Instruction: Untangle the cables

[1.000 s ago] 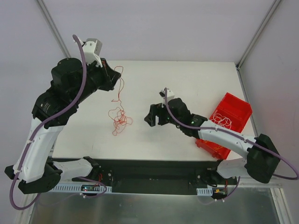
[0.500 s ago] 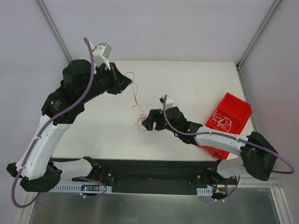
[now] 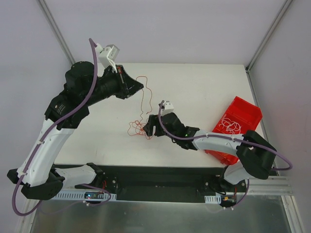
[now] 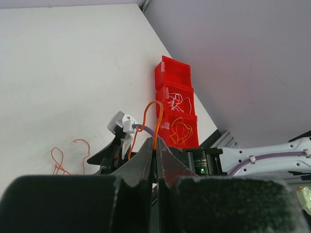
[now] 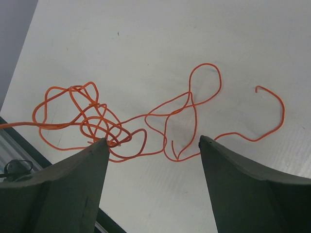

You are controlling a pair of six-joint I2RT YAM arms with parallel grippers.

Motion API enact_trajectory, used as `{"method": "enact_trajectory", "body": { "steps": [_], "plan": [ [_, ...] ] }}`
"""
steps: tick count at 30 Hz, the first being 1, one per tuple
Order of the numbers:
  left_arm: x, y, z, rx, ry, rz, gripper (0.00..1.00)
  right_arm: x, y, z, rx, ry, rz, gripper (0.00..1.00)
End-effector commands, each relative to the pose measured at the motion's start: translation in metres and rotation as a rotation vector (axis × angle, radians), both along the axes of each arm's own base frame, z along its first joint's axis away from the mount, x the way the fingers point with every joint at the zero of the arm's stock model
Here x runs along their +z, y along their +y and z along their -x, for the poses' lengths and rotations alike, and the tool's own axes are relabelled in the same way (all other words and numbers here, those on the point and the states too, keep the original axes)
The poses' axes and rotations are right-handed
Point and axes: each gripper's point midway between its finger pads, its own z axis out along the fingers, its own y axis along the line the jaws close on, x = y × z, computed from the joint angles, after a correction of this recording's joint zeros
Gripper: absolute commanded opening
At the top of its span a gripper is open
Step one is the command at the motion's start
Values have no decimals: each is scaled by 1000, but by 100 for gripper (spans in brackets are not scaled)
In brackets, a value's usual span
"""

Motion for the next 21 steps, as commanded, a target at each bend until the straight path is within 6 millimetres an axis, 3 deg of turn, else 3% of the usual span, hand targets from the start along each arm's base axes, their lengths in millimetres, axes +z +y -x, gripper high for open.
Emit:
{"method": "enact_trajectory", "body": {
  "steps": [1, 10, 15, 19, 21],
  "plan": [
    [25, -1, 13, -37, -59, 71, 0, 36, 13, -15, -41, -90, -68, 78],
    [36, -2, 23, -73, -57, 109, 0, 52, 17, -11, -20, -119, -108, 79],
    [54, -9, 37, -153, -59, 157, 0, 52, 25, -17, -23, -126, -112, 79],
    [80, -17, 53, -237, -50, 243, 0, 34, 33, -33, -61, -123, -73, 79],
    [106, -13, 63, -255, -84, 288, 0, 5, 28, -49, -96, -78, -28, 78]
  ]
}}
